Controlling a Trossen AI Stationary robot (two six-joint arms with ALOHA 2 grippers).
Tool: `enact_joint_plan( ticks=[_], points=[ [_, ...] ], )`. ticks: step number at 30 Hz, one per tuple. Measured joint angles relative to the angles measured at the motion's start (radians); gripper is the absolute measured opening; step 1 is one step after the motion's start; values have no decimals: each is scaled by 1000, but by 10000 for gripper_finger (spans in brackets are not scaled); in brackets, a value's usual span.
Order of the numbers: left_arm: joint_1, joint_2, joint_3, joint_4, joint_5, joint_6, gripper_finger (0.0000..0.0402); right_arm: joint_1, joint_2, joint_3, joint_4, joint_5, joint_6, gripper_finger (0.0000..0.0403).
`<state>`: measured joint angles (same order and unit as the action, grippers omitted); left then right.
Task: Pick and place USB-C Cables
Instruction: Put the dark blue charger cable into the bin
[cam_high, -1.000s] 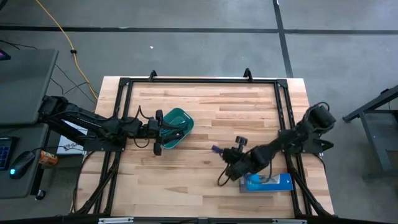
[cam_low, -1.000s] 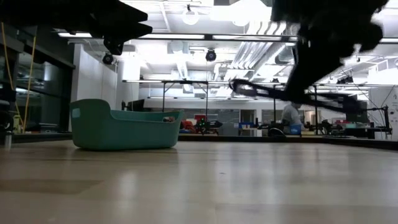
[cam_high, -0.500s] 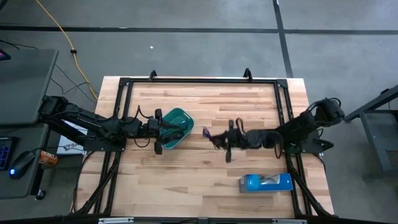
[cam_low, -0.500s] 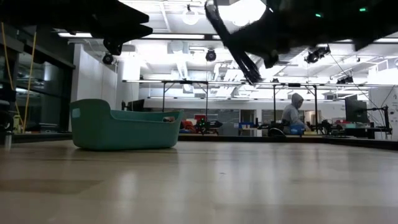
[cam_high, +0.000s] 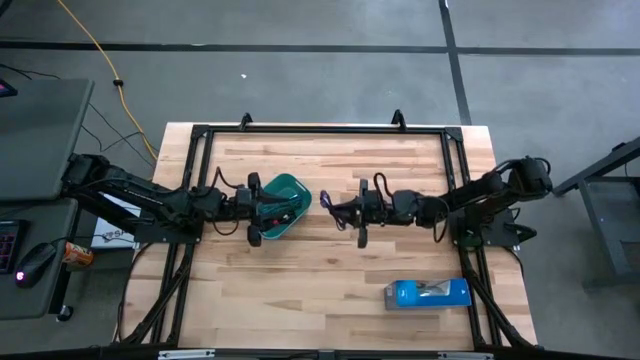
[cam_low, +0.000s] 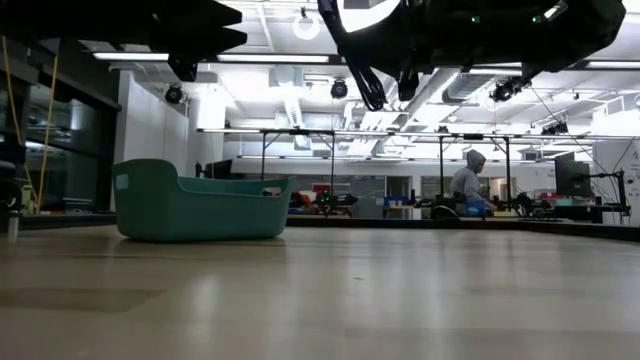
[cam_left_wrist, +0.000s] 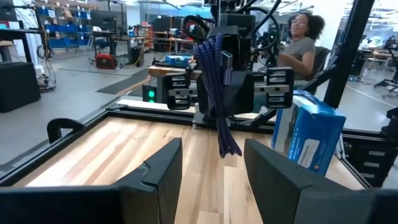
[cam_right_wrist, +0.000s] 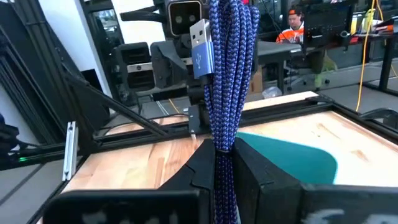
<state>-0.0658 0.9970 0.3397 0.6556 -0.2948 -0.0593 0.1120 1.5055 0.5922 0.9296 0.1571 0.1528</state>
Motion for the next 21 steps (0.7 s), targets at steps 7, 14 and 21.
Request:
enact_joint_plan(
  ticks=[7,14,21],
  points=[
    [0,0,0,-2,26,-16,154,14,0,0,14,7,-4,18],
    [0,60,0,39,27,-37,154,14,0,13,22,7,-1,18],
    [0,252,1,336,38,38,154,18,100,125,23,-56,-3,18]
  ],
)
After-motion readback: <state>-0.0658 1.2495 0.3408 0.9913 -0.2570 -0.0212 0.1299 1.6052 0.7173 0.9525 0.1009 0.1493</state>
